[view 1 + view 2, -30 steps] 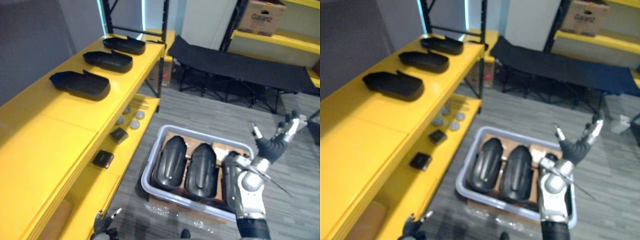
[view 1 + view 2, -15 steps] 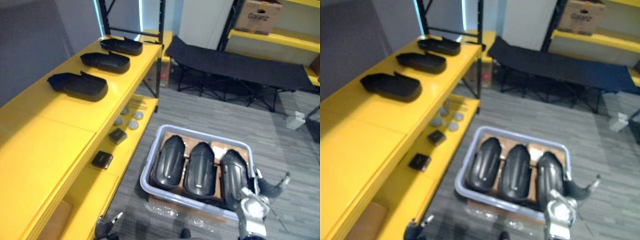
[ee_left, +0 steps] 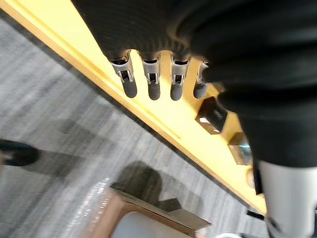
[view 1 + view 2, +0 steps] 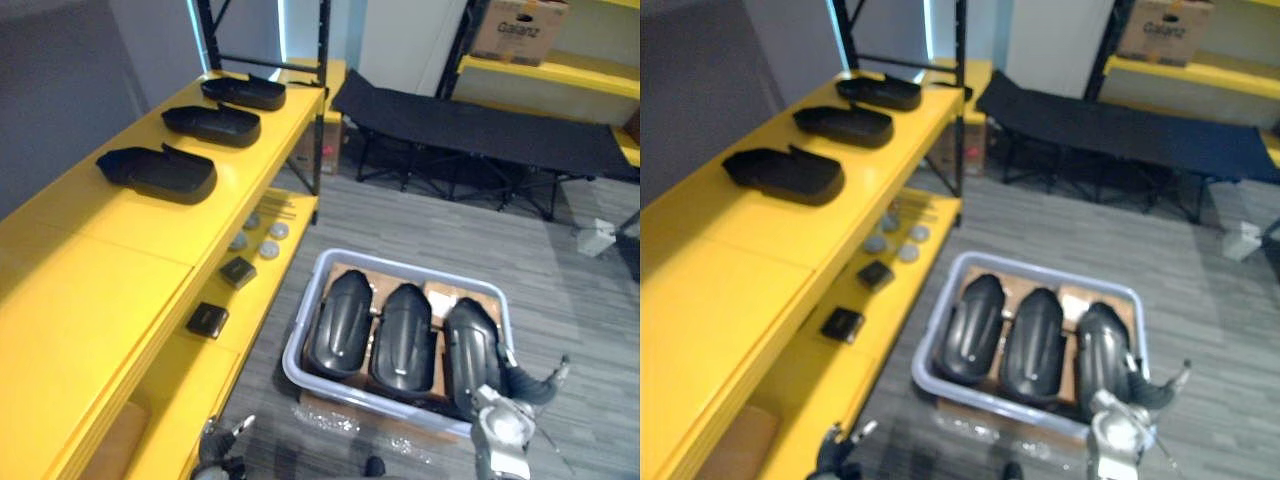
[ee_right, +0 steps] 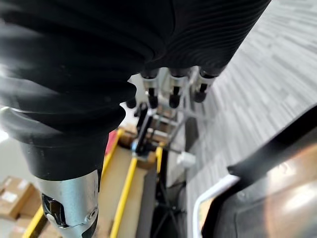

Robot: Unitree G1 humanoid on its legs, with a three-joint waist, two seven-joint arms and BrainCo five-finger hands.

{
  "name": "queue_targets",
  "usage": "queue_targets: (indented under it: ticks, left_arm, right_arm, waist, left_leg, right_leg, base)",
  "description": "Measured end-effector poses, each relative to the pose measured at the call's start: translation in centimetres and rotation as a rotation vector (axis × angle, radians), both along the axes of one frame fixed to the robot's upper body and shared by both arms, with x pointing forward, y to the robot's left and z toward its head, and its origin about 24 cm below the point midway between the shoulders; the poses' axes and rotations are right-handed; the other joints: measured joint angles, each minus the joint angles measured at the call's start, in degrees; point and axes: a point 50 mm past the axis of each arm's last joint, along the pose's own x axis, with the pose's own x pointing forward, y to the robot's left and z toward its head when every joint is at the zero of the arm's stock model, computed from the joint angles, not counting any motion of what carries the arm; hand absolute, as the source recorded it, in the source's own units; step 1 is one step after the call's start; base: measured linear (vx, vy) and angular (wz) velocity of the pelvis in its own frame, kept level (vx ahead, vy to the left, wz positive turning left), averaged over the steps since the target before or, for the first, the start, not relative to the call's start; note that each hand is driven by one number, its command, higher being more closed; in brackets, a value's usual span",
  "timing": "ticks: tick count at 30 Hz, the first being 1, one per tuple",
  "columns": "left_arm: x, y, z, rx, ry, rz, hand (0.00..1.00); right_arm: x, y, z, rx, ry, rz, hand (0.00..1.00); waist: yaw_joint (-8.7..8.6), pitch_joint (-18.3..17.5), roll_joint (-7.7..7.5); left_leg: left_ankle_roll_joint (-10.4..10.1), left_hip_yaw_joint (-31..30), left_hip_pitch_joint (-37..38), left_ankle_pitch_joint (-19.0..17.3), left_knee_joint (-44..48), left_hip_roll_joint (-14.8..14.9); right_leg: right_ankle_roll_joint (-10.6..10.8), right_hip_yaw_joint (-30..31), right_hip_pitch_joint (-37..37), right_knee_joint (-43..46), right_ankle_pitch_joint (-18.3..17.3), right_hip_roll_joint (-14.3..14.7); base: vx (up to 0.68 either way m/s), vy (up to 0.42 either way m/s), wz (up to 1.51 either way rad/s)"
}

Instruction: Walk over and take plastic housings, then place them on the shelf

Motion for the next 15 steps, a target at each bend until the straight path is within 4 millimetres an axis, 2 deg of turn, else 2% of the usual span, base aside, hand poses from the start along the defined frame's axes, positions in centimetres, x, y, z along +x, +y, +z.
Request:
queue_targets:
  ticks: [1, 2, 3, 4, 5, 6, 7, 8, 9, 10, 11, 12, 13, 14, 15]
  left_arm:
    - [0.5, 0.1, 0.2, 0.008, -0.014, -0.005, 0.0]
    - [0.5, 0.2, 0.3, 0.011, -0.018, -0.001, 0.0]
    - [0.3, 0.4, 0.3, 0.013, -0.014, 0.014, 0.0]
    - [0.0, 0.6, 0.2, 0.011, -0.003, 0.031, 0.0]
    - [-0.4, 1.0, 0.1, 0.014, 0.006, 0.044, 0.0]
    - [-1.3, 2.0, 0.2, 0.033, 0.019, 0.072, 0.0]
    - [-2.4, 2.7, 0.0, 0.047, 0.051, 0.098, 0.0]
    - [-3.0, 3.1, 0.0, 0.053, 0.067, 0.112, 0.0]
    - [-3.9, 3.9, -0.1, 0.066, 0.088, 0.166, 0.0]
    - [-5.0, 4.5, -0.1, 0.075, 0.11, 0.217, 0.0]
    - [-5.5, 4.7, -0.2, 0.079, 0.122, 0.237, 0.0]
    - [-6.0, 4.9, -0.4, 0.07, 0.139, 0.273, 0.0]
    - [-6.6, 4.3, -0.8, 0.035, 0.155, 0.309, 0.0]
    - [-6.6, 4.1, -0.8, 0.025, 0.153, 0.319, 0.0]
    - [-6.5, 3.8, -0.9, 0.005, 0.15, 0.33, 0.0]
  right_arm:
    - [0.2, 0.2, 0.1, 0.005, -0.009, 0.021, 0.0]
    - [0.4, 0.3, 0.1, 0.008, -0.017, 0.029, 0.0]
    - [1.1, 0.8, 0.4, 0.015, -0.04, 0.055, 0.0]
    - [1.2, 1.3, 0.4, 0.017, -0.037, 0.079, 0.0]
    - [1.1, 1.5, 0.2, 0.019, -0.029, 0.09, 0.0]
    - [1.4, 2.2, 0.1, 0.025, -0.028, 0.113, 0.0]
    - [2.1, 2.9, 0.3, 0.023, -0.044, 0.147, 0.0]
    - [2.5, 3.2, 0.5, 0.02, -0.056, 0.164, 0.0]
    - [3.4, 3.7, 1.0, 0.013, -0.081, 0.186, 0.0]
    - [4.4, 3.9, 1.6, 0.006, -0.111, 0.199, 0.0]
    - [4.9, 3.9, 2.0, 0.005, -0.127, 0.203, 0.0]
    - [5.5, 3.9, 2.5, -0.003, -0.147, 0.207, 0.0]
    - [5.8, 3.2, 3.0, -0.032, -0.155, 0.204, 0.0]
    - [5.8, 2.9, 3.1, -0.041, -0.156, 0.2, 0.0]
    - [5.8, 2.6, 3.2, -0.052, -0.155, 0.194, 0.0]
  waist:
    - [0.02, 0.23, -0.94]
    - [0.31, -0.08, -0.75]
    - [1.14, -0.06, -0.27]
    - [0.92, 0.17, -0.71]
    - [0.92, -0.01, -1.07]
    - [1.79, -0.66, -1.99]
    - [3.07, -1.53, -2.92]
    - [3.59, -1.91, -3.47]
    - [5.2, -2.45, -4.22]
    - [6.32, -2.8, -4.7]
    - [6.78, -2.91, -4.88]
    - [6.91, -2.91, -4.73]
    - [6.89, -2.22, -2.14]
    - [6.81, -1.97, -1.68]
    - [6.77, -1.84, -1.47]
  left_leg:
    - [0.65, 0.75, -0.29, -0.43, 1.46, -0.47]
    - [0.98, 1.32, -1.11, -0.43, 2.02, -0.51]
    - [2.71, 2.67, -2.04, -0.85, 2.77, 0.46]
    - [2.97, 2.44, -2.15, -0.92, 4.18, 0.34]
    - [3.15, 1.7, -2.09, -0.9, 4.82, 0.34]
    - [3.26, 1.69, -2.31, -0.83, 5.21, 0.35]
    - [3.28, 2.27, -3.74, -0.8, 5.74, 0.35]
    - [3.31, 2.5, -4.72, -0.77, 6.22, 0.35]
    - [3.32, 3.7, -6.78, -0.76, 7.26, 0.4]
    - [3.32, 4.96, -9.31, -0.76, 9.01, 0.48]
    - [3.32, 5.42, -10.55, -0.76, 9.82, 0.41]
    - [3.31, 5.79, -11.83, -0.78, 10.82, 0.72]
    - [3.39, 5.66, -12.29, -0.43, 11.07, 1.91]
    - [3.35, 5.71, -12.35, -0.41, 11.28, 1.94]
    - [3.35, 5.85, -13.13, -0.41, 12.41, 1.67]
  right_leg:
    - [0.21, -0.03, -2.31, 3.81, 0.23, -0.32]
    - [1.12, -0.1, -2.57, 3.62, 0.98, -0.32]
    - [-0.24, -0.52, -6.81, 17.68, -5.71, -1.61]
    - [-0.26, -2.03, -10.39, 38.64, -10.32, -4.12]
    - [0.19, -2.61, -10.31, 45.68, -10.74, -4.94]
    - [0.93, -3.12, -9.4, 54.51, -10.26, -5.84]
    - [2.55, -3.0, -8.15, 58.09, -9.36, -6.15]
    - [3.73, -2.84, -7.8, 58.3, -8.72, -6.27]
    - [6.43, -2.48, -6.81, 56.6, -7.08, -6.59]
    - [8.1, -1.54, -5.23, 49.53, -2.62, -6.34]
    - [8.84, -1.05, -4.33, 44.54, 1.32, -6.18]
    - [10.08, -0.27, -3.06, 40.87, -0.58, -5.05]
    - [10.68, 1.49, -1.16, 38.03, -2.96, -2.63]
    - [11.05, 2.68, -1.05, 38.02, -4.49, -2.32]
    - [10.92, 4.44, -1.03, 37.84, -7.64, -2.46]
  base:
    - [-0.15, 0.081, -0.17]
    - [-0.05, 0.072, -0.33]
    - [0.39, -0.04, -0.12]
    - [0.59, -0.093, 0.04]
    - [0.81, -0.175, 0.31]
    - [0.71, -0.198, 0.13]
    - [0.66, -0.207, -0.08]
    - [0.58, -0.21, -0.44]
    - [0.39, -0.155, -0.6]
    - [0.25, -0.135, -0.68]
    - [0.01, -0.099, -0.54]
    - [-0.16, -0.101, -0.31]
    - [-0.16, -0.086, -0.16]
    - [-0.16, -0.047, -0.03]
    - [-0.11, -0.056, 0.03]
